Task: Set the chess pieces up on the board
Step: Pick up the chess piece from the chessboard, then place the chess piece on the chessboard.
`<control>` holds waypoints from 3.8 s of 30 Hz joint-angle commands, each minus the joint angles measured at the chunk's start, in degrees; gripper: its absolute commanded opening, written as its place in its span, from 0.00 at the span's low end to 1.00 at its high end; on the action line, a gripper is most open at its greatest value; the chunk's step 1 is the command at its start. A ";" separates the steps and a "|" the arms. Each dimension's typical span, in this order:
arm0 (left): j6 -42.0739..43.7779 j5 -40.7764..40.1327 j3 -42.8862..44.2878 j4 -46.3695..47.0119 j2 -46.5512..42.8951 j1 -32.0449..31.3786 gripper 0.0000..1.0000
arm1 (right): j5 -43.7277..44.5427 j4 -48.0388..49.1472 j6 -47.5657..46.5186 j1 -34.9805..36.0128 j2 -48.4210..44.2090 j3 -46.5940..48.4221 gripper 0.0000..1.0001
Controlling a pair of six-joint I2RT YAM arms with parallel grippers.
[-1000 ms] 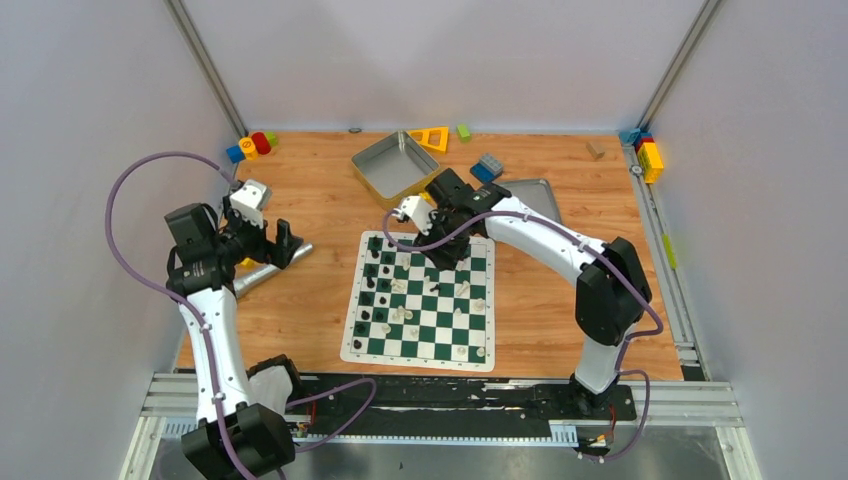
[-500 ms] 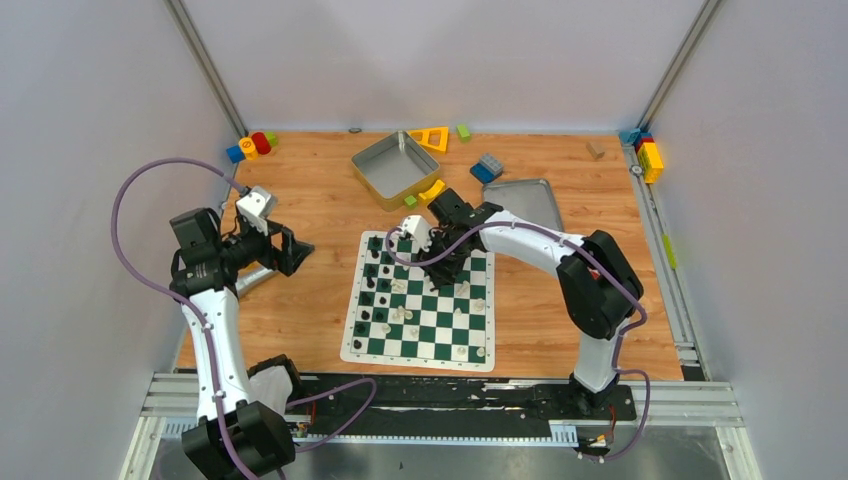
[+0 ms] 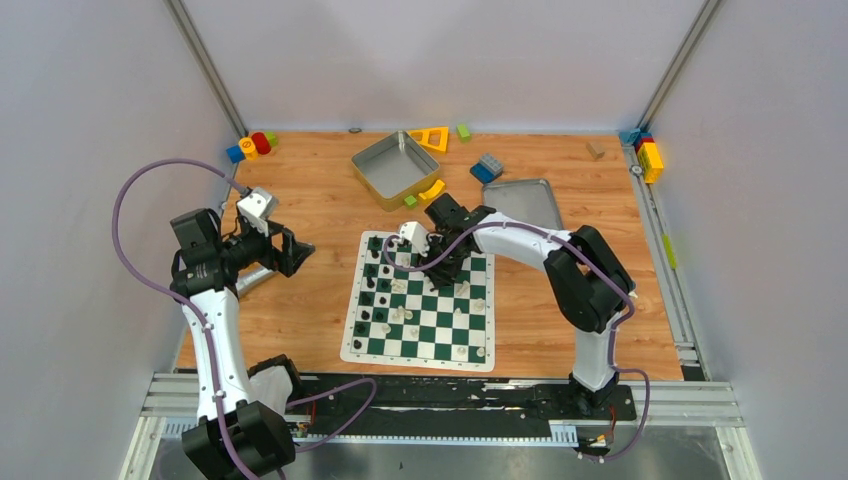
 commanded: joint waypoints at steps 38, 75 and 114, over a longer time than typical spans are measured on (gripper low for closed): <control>5.40 4.04 0.34 0.60 0.49 -0.80 0.98 | -1.88 -0.74 -0.17 2.45 -2.93 -0.94 0.00; 16.47 -25.50 -10.70 45.48 19.73 -57.74 0.65 | -26.48 0.99 20.96 -8.74 -1.87 11.36 0.00; 18.75 -28.70 -6.89 41.96 21.83 -61.33 0.31 | -28.52 0.34 21.07 -9.07 -0.90 11.99 0.00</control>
